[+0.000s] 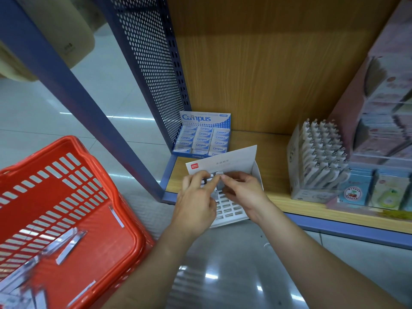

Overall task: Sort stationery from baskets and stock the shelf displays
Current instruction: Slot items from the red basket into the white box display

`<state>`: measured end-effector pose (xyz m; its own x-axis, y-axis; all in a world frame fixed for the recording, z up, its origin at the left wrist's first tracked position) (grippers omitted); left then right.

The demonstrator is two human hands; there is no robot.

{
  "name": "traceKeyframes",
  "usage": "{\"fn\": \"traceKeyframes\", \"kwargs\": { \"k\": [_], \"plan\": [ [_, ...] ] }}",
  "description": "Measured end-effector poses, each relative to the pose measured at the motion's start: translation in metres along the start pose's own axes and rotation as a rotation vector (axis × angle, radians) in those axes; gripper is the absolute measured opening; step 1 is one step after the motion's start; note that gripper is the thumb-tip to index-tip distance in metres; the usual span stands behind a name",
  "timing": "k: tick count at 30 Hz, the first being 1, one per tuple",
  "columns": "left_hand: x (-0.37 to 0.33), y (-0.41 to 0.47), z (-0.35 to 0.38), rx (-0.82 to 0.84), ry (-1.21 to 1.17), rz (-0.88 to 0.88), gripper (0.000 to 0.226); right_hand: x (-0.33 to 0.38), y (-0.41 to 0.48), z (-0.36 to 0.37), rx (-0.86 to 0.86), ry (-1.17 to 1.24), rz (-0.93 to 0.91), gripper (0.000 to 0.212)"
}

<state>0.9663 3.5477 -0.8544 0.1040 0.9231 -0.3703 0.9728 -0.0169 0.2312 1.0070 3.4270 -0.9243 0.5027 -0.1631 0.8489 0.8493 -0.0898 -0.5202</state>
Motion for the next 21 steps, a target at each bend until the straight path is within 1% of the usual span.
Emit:
{"fn": "traceKeyframes", "kwargs": {
  "k": [2, 4, 6, 8, 9, 11, 15, 17, 19, 21],
  "plan": [
    [-0.004, 0.000, 0.001, 0.009, -0.025, 0.036, 0.064, -0.002, 0.002, 0.000, -0.013, 0.001, 0.021, 0.004],
    [-0.004, 0.000, 0.001, -0.011, -0.097, 0.025, 0.061, -0.002, 0.003, 0.000, -0.027, -0.001, 0.024, 0.004],
    [0.004, -0.001, -0.002, -0.111, -0.178, -0.066, 0.054, -0.002, 0.004, -0.002, -0.046, -0.018, 0.015, 0.005],
    [0.019, -0.005, -0.009, -0.238, -0.226, -0.205, 0.045, -0.002, 0.003, -0.002, -0.057, -0.033, 0.015, 0.004],
    [0.025, -0.008, -0.010, -0.263, -0.241, -0.272, 0.042, -0.003, 0.004, -0.002, -0.057, -0.032, 0.015, 0.004],
    [0.030, -0.011, -0.006, -0.258, -0.266, -0.342, 0.041, -0.005, 0.003, -0.001, -0.043, -0.031, 0.011, 0.002],
    [0.028, -0.010, -0.004, -0.223, -0.327, -0.366, 0.042, -0.003, 0.001, -0.003, -0.036, -0.084, -0.044, 0.009],
    [0.025, -0.009, -0.010, -0.219, -0.313, -0.357, 0.042, 0.009, -0.002, -0.011, -0.086, -0.206, -0.158, 0.007],
    [0.013, -0.005, -0.024, -0.220, -0.310, -0.322, 0.044, 0.032, -0.009, -0.016, -0.138, -0.393, -0.351, 0.008],
    [-0.007, 0.001, -0.045, -0.237, -0.328, -0.243, 0.044, 0.061, -0.023, -0.015, -0.150, -0.502, -0.525, 0.008]
  ]
}}
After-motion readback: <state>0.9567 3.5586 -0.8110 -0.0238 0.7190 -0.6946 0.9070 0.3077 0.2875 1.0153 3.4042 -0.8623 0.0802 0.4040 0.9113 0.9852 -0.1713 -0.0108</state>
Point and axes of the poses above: each hand's wrist, its own y-axis towards the middle knuckle, its own z-axis out of the palm, x = y × z, the point moved 9 cm from there along y, towards the middle knuckle, and after that the axes turned 10 degrees about -x, right-handed, at the moved point
